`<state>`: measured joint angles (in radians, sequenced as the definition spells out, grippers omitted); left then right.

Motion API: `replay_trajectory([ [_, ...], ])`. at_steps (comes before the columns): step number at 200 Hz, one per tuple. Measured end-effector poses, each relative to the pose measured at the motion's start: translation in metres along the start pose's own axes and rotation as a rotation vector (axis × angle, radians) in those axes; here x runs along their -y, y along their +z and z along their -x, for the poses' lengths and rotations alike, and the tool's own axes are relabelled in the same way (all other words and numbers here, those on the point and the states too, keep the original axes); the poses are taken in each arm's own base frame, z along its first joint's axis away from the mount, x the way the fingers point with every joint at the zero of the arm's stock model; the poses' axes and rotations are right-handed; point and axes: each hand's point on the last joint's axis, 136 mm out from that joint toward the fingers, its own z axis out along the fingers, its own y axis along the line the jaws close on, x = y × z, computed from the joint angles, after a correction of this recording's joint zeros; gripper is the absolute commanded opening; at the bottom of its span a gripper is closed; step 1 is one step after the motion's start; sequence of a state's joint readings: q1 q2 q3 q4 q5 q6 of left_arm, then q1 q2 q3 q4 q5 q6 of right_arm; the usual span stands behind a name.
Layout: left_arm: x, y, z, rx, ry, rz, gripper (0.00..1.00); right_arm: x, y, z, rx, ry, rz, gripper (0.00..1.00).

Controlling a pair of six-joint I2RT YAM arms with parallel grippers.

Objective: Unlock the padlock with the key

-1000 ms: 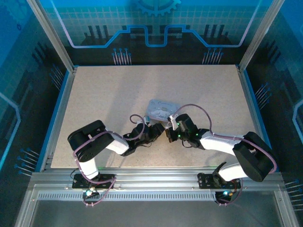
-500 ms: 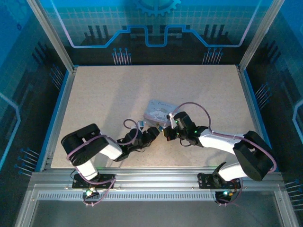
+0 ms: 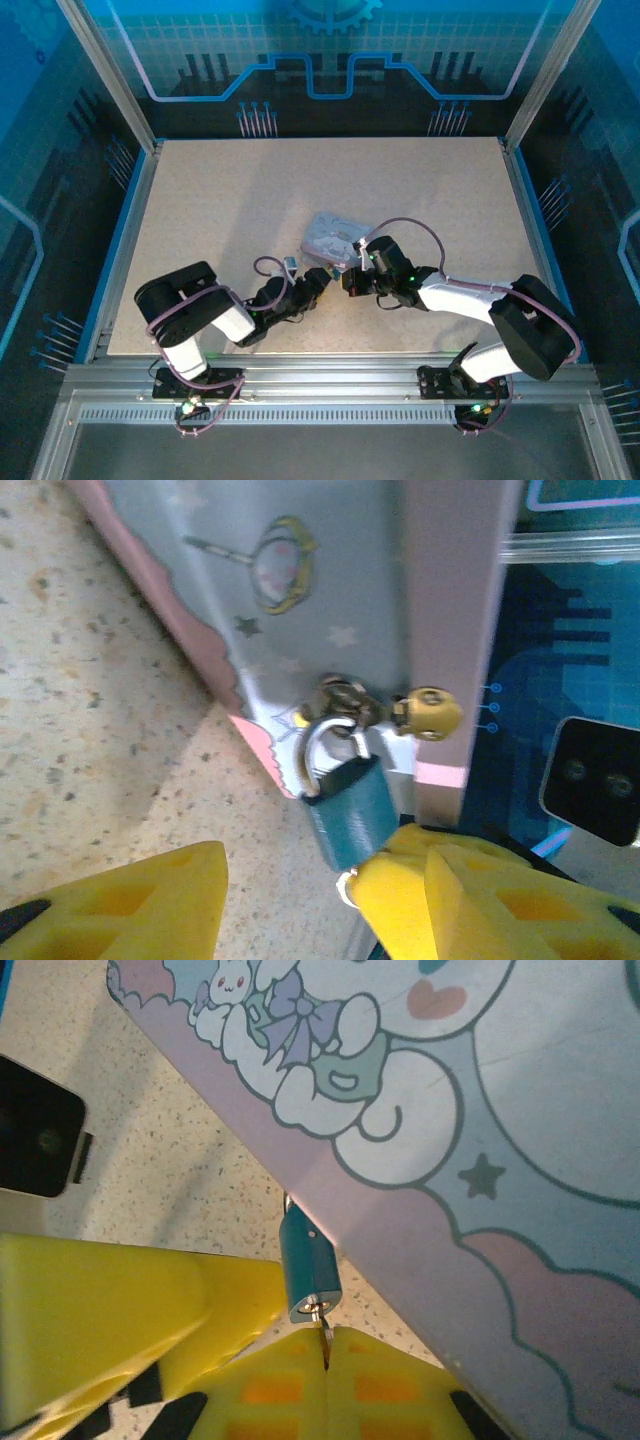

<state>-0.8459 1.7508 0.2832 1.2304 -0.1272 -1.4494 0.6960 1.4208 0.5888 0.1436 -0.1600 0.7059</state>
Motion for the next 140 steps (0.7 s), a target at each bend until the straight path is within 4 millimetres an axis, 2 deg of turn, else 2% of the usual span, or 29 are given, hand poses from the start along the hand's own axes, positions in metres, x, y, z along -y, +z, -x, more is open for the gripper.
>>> replay_trajectory([
  [45, -0.011, 0.004, -0.001, 0.000, -0.042, 0.010, 0.49, -0.003, 0.000, 0.000, 0.002, 0.048, 0.016, 0.00],
  [114, -0.007, 0.005, 0.000, 0.000, -0.046, -0.013, 0.48, -0.005, 0.001, -0.001, 0.000, 0.075, 0.024, 0.00],
  [140, -0.004, 0.007, 0.000, 0.001, -0.047, -0.021, 0.43, -0.008, 0.001, -0.002, -0.004, 0.085, 0.030, 0.00],
])
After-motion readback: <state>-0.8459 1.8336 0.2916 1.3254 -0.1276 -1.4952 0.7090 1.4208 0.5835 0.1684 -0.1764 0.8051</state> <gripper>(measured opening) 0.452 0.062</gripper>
